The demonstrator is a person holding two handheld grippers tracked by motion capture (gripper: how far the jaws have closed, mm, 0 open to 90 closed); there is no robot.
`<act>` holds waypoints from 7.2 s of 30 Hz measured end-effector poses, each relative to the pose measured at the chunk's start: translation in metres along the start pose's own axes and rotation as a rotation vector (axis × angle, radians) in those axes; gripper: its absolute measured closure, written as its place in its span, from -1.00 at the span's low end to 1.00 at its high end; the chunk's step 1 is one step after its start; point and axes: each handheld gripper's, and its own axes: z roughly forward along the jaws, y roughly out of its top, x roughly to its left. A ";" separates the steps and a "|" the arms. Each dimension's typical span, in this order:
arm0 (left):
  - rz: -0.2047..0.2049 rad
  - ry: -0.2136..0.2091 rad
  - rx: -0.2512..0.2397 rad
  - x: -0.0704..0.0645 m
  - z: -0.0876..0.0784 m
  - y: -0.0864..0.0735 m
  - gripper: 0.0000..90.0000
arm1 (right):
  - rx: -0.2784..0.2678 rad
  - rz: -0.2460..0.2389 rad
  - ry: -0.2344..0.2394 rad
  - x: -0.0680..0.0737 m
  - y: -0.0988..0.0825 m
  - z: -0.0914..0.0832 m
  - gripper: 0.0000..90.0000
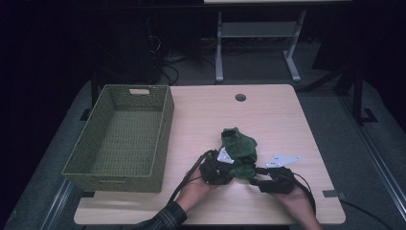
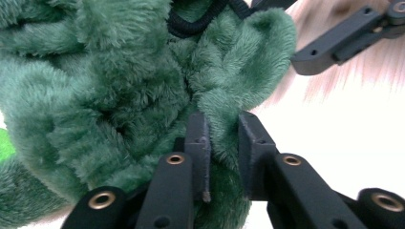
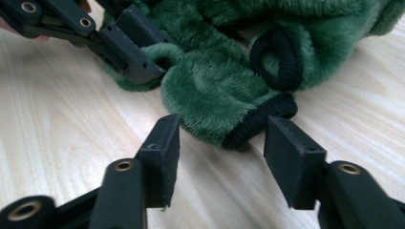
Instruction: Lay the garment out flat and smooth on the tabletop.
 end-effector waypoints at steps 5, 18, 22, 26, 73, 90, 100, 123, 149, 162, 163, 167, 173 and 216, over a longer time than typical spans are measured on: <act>-0.018 -0.014 -0.019 0.001 -0.004 0.002 0.78 | 0.003 0.005 0.002 -0.001 0.002 0.002 0.61; -0.088 -0.057 -0.158 0.017 -0.056 -0.004 0.79 | -0.008 -0.020 -0.023 -0.009 0.006 -0.019 0.79; -0.099 -0.029 -0.166 0.019 -0.071 -0.017 0.79 | -0.005 -0.016 -0.024 -0.011 0.001 -0.027 0.79; -0.113 0.001 -0.158 0.019 -0.080 -0.033 0.79 | -0.010 0.016 -0.034 -0.015 -0.008 -0.041 0.79; -0.087 -0.028 0.037 0.010 -0.044 -0.049 0.95 | 0.160 -0.041 0.090 -0.005 -0.008 -0.019 0.99; -0.060 -0.026 -0.061 0.005 -0.078 -0.028 0.41 | 0.083 -0.038 0.076 0.001 0.009 -0.038 0.57; -0.034 -0.005 -0.136 0.036 -0.078 0.022 0.32 | 0.134 0.018 0.031 -0.025 0.015 -0.018 0.36; -0.007 -0.034 -0.161 0.050 -0.047 0.051 0.61 | 0.132 0.058 0.057 -0.030 0.010 -0.011 0.29; -0.050 -0.013 -0.204 0.052 -0.065 0.040 0.91 | 0.129 0.054 0.041 -0.029 0.019 0.007 0.72; -0.122 0.052 -0.161 0.057 -0.078 0.007 0.91 | 0.055 -0.055 -0.018 -0.039 0.058 -0.031 0.83; -0.128 0.055 -0.156 0.056 -0.077 0.005 0.91 | 0.045 -0.077 -0.028 -0.038 0.064 -0.035 0.83; -0.149 0.061 -0.128 0.056 -0.070 -0.003 0.91 | 0.013 -0.139 -0.040 -0.032 0.082 -0.045 0.83; -0.166 0.072 -0.033 0.061 -0.049 -0.014 0.91 | 0.097 -0.138 -0.008 -0.033 0.078 -0.022 0.82; -0.173 0.018 0.006 0.108 -0.019 0.047 0.25 | 0.159 0.077 0.095 -0.082 0.118 0.042 0.36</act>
